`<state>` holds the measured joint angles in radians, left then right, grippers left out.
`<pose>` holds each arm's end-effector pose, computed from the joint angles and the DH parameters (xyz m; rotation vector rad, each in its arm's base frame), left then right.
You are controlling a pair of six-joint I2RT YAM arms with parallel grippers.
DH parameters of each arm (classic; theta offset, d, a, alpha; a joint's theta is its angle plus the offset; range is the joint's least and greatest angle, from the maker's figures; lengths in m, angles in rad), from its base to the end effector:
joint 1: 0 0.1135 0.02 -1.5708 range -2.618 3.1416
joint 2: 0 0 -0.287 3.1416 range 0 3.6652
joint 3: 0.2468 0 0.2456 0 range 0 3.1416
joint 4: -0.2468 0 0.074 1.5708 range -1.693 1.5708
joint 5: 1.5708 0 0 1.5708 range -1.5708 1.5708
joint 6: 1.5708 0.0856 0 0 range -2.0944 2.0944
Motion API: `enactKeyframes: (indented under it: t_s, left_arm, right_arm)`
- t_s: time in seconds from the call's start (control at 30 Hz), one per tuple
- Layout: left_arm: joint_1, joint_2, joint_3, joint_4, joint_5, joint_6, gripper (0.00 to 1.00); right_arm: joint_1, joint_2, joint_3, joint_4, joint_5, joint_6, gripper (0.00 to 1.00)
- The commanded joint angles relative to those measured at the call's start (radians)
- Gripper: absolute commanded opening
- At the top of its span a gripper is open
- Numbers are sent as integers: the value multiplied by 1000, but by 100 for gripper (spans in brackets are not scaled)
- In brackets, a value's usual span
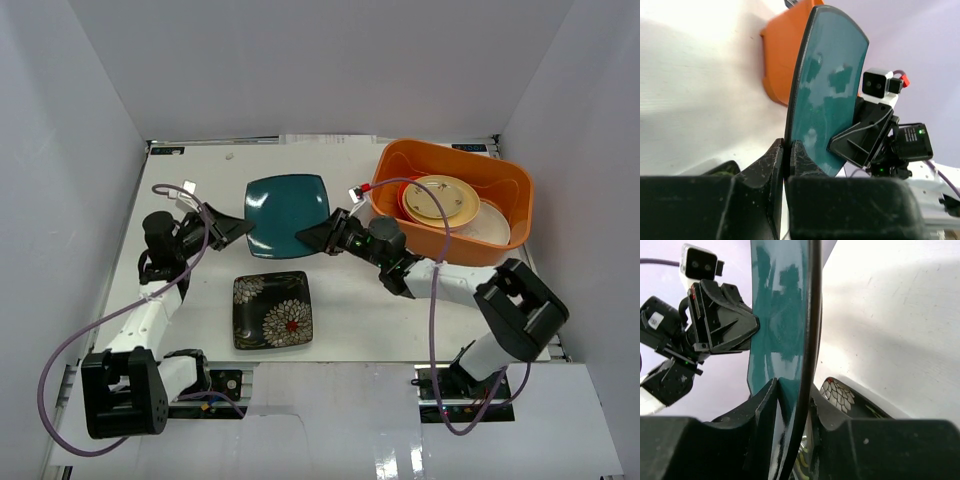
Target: Place the plates into the plastic bin on the countertop
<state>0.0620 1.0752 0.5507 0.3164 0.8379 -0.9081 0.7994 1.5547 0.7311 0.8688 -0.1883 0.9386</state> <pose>0.2516 -0.0481 0.2715 -0.2641 1.8946 -1.3296 0.2528 0.2830 0.2737 -0.0501 1.7358 1.4861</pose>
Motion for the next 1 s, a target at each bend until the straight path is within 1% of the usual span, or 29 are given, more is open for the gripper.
enactKeyframes:
  t_s: [0.0, 0.03, 0.07, 0.1, 0.13, 0.17, 0.2, 0.23, 0.27, 0.3, 0.37, 0.4, 0.47, 0.5, 0.57, 0.6, 0.63, 0.67, 0.7, 0.73, 0.77, 0.8, 0.83, 0.87, 0.9, 0.93, 0.97]
  left_arm:
    - [-40, -24, 40, -23, 136, 12, 16]
    - [-47, -26, 55, -37, 147, 29, 25]
    - [-47, -26, 67, -54, 147, 40, 35]
    - [-47, -27, 78, -74, 142, 54, 51]
    - [-89, -27, 103, -101, 142, 76, 58]
    - [-96, -27, 115, -112, 142, 86, 64]
    - [-102, -27, 126, -125, 141, 98, 68]
    - [-117, -26, 144, -152, 135, 119, 75]
    - [-123, -24, 153, -171, 130, 136, 77]
    - [-131, -26, 161, -187, 124, 153, 77]
    - [-155, -34, 173, -232, 106, 195, 78]
    - [-160, -35, 175, -238, 96, 201, 78]
    - [-175, -37, 179, -255, 90, 207, 78]
    - [-177, -38, 190, -270, 76, 227, 78]
    - [-194, -40, 218, -405, 18, 276, 78]
    - [-198, -44, 248, -462, -78, 340, 78]
    - [-206, -49, 262, -578, -141, 368, 78]
    - [-209, -54, 274, -639, -216, 391, 78]
    - [-209, -73, 282, -687, -288, 411, 78]
    - [-211, -86, 279, -764, -418, 445, 79]
    - [-212, -99, 273, -798, -477, 454, 79]
    - [-214, -125, 264, -824, -532, 460, 82]
    - [-214, -136, 241, -871, -622, 457, 84]
    - [-214, -147, 226, -888, -657, 453, 85]
    - [-217, -152, 213, -905, -698, 440, 87]
    - [-217, -155, 194, -942, -803, 369, 87]
    - [-218, -153, 189, -951, -822, 351, 87]
  right_arm:
    - [27, -117, -19, -36, 67, -147, 16]
    - [26, -142, -24, -50, 73, -168, 10]
    - [24, -168, -27, -75, 79, -176, 8]
    - [15, -214, -29, -88, 76, -184, 8]
    - [3, -235, -21, -103, 67, -188, 8]
    - [-9, -276, -13, -146, 56, -190, 8]
    - [-43, -297, -7, -166, 27, -189, 8]
    - [-86, -335, 8, -197, 10, -181, 8]
    - [-86, -350, 17, -197, -5, -178, 8]
    - [-132, -367, 27, -233, -34, -175, 8]
    - [-189, -404, 39, -252, -68, -155, 8]
    - [-247, -413, 40, -251, -91, -117, 8]
    - [-304, -430, 44, -251, -146, -90, 8]
    - [-363, -438, 44, -251, -178, -66, 8]
    - [-432, -461, 50, -275, -198, -60, 8]
    - [-516, -466, 62, -299, -218, -60, 8]
    - [-563, -469, 62, -324, -238, -57, 8]
    - [-609, -473, 62, -341, -250, -58, 8]
    - [-694, -475, 65, -367, -250, -67, 8]
    - [-738, -475, 62, -391, -257, -81, 8]
    - [-825, -467, 59, -416, -273, -87, 8]
    - [-857, -464, 53, -428, -280, -98, 8]
    - [-887, -461, 48, -444, -269, -122, 8]
    - [-941, -446, 45, -455, -270, -127, 8]
    - [-963, -429, 44, -458, -290, -135, 8]
    - [-982, -412, 59, -471, -292, -150, 8]
    - [-1006, -378, 63, -490, -289, -171, 8]
